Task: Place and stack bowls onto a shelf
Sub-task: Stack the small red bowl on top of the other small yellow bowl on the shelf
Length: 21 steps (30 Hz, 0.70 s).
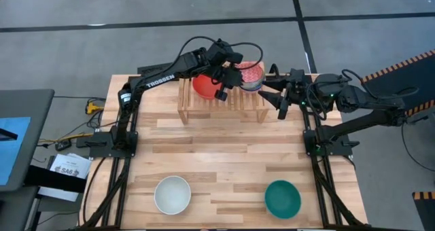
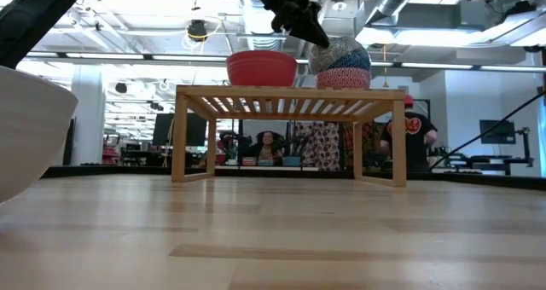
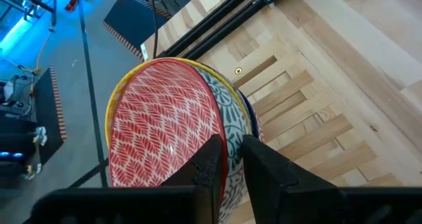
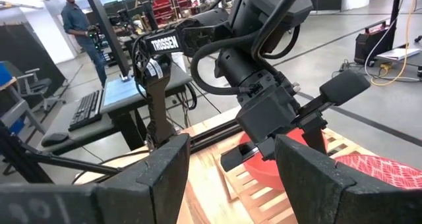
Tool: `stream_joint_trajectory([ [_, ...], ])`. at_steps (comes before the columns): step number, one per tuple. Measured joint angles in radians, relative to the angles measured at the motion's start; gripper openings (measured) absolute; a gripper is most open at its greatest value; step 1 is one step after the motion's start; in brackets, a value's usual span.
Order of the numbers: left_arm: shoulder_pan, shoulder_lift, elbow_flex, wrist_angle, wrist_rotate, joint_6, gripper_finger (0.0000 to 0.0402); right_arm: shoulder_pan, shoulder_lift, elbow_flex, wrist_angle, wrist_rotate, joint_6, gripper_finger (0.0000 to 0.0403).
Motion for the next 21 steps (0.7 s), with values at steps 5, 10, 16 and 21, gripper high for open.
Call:
stream_joint_trajectory([
  [5,0.0,0.0,0.0,0.001,0.0,0.0,0.0043,0.0,0.0,0.0,0.0,0.009,0.001,0.0249],
  [10,0.0,0.0,0.0,0.006,0.0,-0.001,0.0043,0.0,0.0,0.0,-0.001,0.022,0.002,0.0249],
  [16,0.0,0.0,0.0,0.011,0.0,-0.003,0.0044,0.0,0.0,0.0,-0.001,0.022,0.002,0.0249],
  [21,0.0,0.0,0.0,0.032,-0.001,-0.008,0.0044,0.0,0.0,0.0,-0.001,0.022,0.002,0.0249],
])
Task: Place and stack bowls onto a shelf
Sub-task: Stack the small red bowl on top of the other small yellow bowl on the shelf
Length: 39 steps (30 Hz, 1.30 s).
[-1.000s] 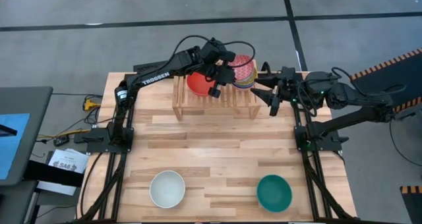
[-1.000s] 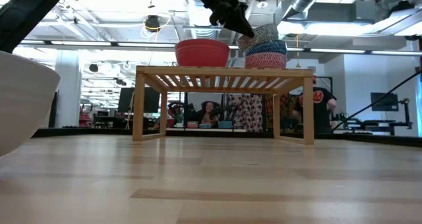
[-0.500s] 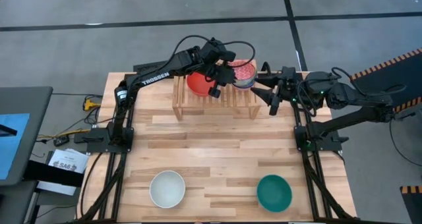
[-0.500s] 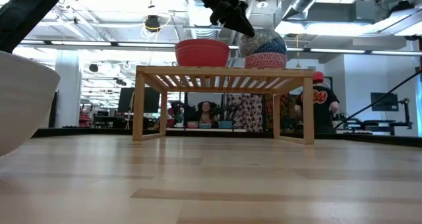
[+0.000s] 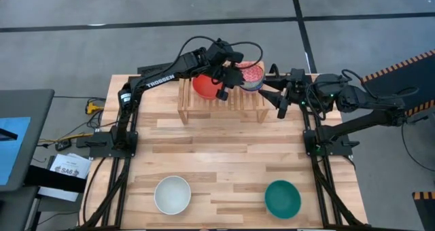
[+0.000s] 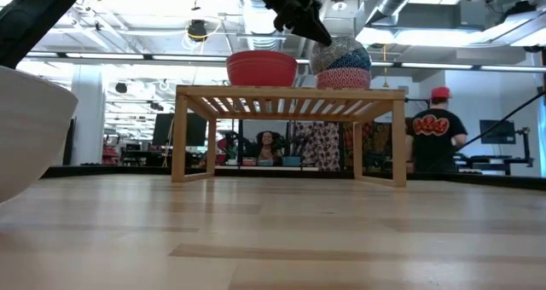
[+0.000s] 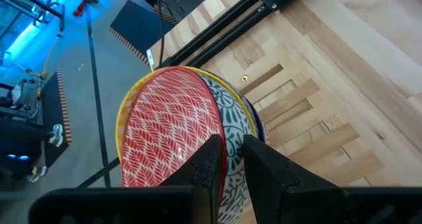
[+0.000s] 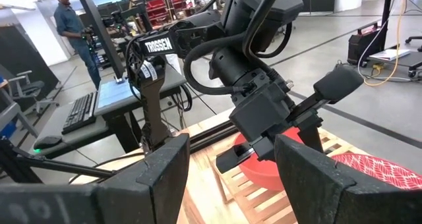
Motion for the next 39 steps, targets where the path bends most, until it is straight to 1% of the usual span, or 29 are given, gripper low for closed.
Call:
stream_joint_trajectory([
  [31,0.0,0.0,0.0,-0.005,-0.016,0.013,0.0044,0.0,0.0,0.0,0.0,0.0,-0.003,0.0249],
  [39,0.0,0.0,0.0,-0.006,-0.01,-0.006,0.0044,0.0,0.0,0.0,0.0,0.0,-0.003,0.0249],
])
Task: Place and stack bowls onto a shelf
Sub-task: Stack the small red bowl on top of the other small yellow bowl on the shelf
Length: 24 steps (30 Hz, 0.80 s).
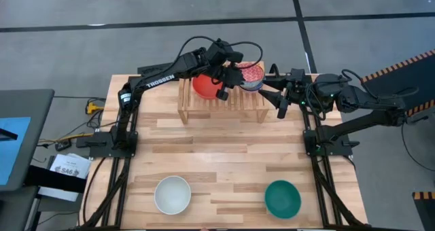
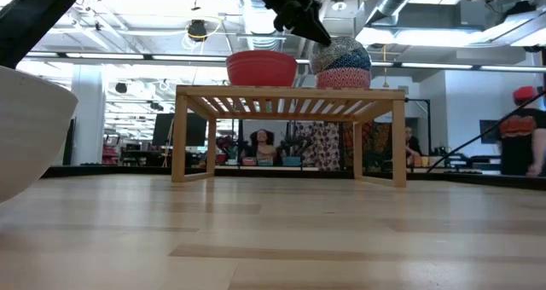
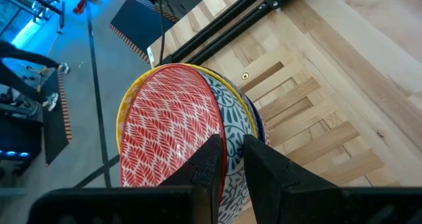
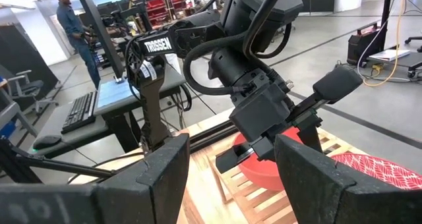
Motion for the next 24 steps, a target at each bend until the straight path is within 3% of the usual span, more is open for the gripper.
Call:
stream_joint_trajectory([
  [18,0.0,0.0,0.0,-0.002,0.003,-0.007,0.0044,0.0,0.0,0.0,0.0,0.0,-0.002,0.0249],
  [24,0.0,0.0,0.0,0.001,0.003,-0.019,0.0084,0.0,0.0,0.0,0.0,0.0,0.0,0.0249],
])
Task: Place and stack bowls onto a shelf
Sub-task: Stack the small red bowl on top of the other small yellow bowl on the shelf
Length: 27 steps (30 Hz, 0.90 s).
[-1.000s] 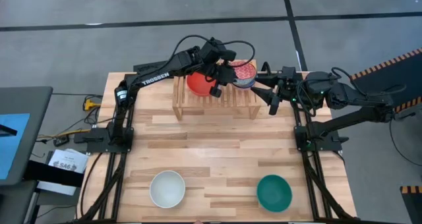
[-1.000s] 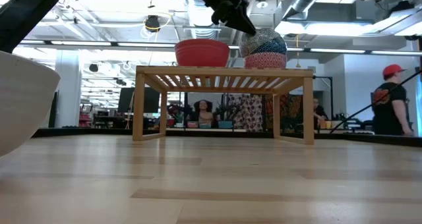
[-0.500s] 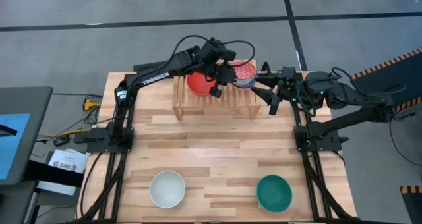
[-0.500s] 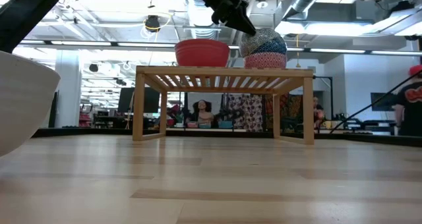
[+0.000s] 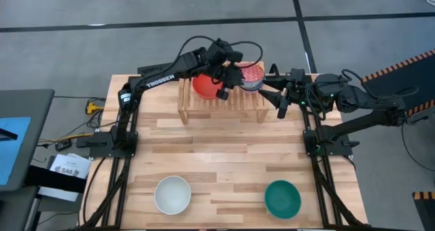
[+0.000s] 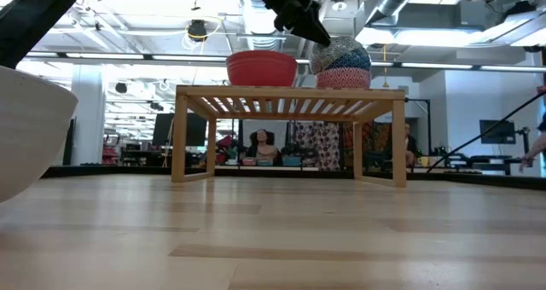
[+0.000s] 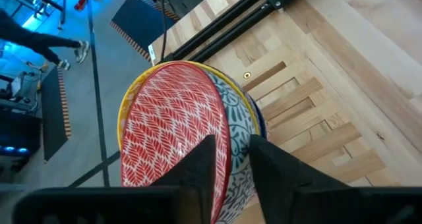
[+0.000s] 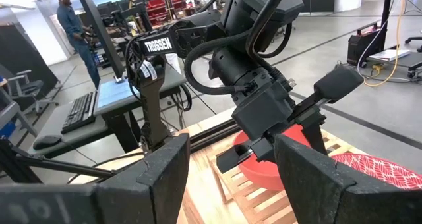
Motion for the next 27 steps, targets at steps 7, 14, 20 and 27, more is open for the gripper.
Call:
stream_joint_trajectory([
  [7,0.0,0.0,0.002,0.026,-0.008,-0.023,0.0154,0.0,0.0,0.0,0.0,0.0,0.0,0.0249],
  [14,0.0,0.0,0.007,0.031,-0.008,-0.031,0.0183,0.0,0.0,0.0,0.0,0.0,0.0,0.0249],
  [20,0.0,-0.001,0.007,0.011,0.0,-0.043,0.0184,0.0,0.0,0.0,0.0,0.005,-0.001,0.0249],
  [27,-0.006,-0.04,0.008,0.006,0.036,-0.081,0.0184,-0.004,0.0,0.0,0.0,0.036,-0.011,0.0249],
])
